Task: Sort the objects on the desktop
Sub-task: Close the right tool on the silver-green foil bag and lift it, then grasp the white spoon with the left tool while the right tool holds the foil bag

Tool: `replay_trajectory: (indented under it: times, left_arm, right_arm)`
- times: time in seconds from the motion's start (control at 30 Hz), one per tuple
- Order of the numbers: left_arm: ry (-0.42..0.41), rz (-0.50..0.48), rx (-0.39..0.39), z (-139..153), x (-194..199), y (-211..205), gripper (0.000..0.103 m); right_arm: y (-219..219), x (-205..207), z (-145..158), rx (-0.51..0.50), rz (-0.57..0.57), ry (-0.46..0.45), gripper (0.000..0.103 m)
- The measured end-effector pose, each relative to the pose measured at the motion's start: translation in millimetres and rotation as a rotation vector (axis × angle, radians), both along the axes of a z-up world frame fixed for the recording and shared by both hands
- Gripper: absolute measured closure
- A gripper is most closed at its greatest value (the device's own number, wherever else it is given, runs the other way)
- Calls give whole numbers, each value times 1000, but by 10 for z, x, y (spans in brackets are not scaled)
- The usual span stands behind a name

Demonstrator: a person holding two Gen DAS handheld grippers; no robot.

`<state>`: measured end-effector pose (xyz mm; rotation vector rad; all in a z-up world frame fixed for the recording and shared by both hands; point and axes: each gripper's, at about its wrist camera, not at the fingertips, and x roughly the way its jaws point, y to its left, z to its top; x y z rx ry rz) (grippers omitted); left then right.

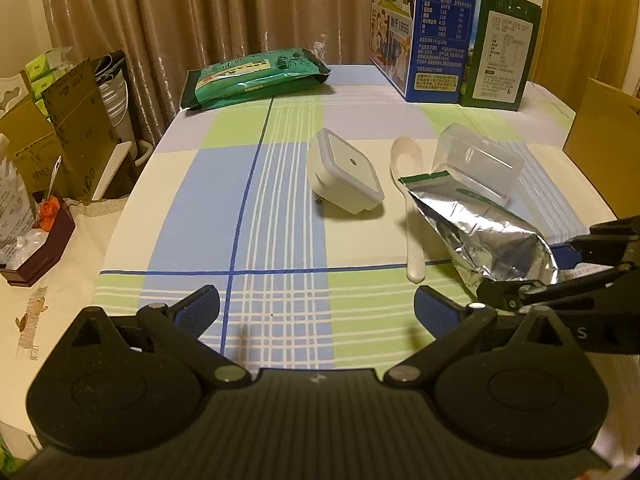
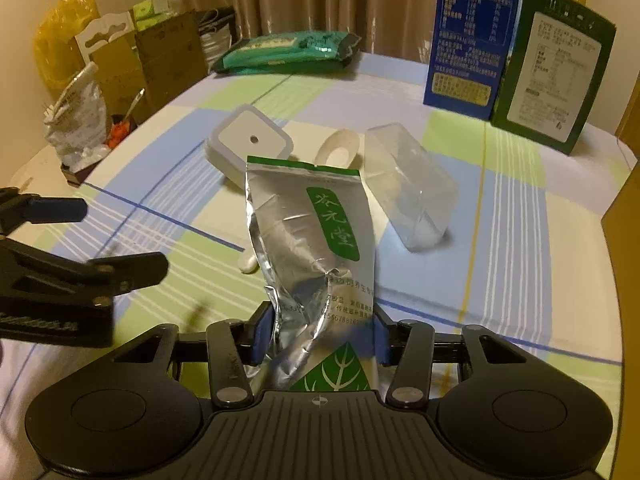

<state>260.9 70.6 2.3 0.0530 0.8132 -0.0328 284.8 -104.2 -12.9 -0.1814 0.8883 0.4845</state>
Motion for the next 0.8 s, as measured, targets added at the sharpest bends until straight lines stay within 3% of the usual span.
replay_trajectory:
  times: [0.43,0.53,0.67,0.8]
  left_arm:
    - [-23,-31,-39,23,81,-136,4]
    - [-25,-58,-59,14,141,-211,12]
    - [-7,-73,-77,-46,254,-306,35]
    - [7,-106,-82,-134,358,-416,42]
  right_arm:
    - [-408,-79,387,50,-127,-76,57]
    - [-515,-37,440,58,-163,-88,57]
    - [-628,34,436,58,-197,-85,57]
    - [-709,117,390,65,-223,-64,57]
